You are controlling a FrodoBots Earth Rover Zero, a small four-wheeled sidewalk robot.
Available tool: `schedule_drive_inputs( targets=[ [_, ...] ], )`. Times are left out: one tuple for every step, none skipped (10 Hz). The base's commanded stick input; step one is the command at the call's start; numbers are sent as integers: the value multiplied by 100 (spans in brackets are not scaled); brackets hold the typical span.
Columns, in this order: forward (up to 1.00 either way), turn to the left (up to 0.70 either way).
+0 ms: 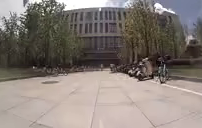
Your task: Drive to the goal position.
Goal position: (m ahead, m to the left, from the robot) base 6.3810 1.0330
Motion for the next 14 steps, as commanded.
schedule_drive_inputs(
  targets=[
    [70, 3],
    [70, 3],
    [70, 3],
    [70, 3],
    [70, 3],
    [70, 3],
    [70, 3],
    [70, 3],
    [70, 3],
    [70, 3],
    [70, 3],
    [70, 3],
    [70, 3],
    [70, 3]
  ],
)
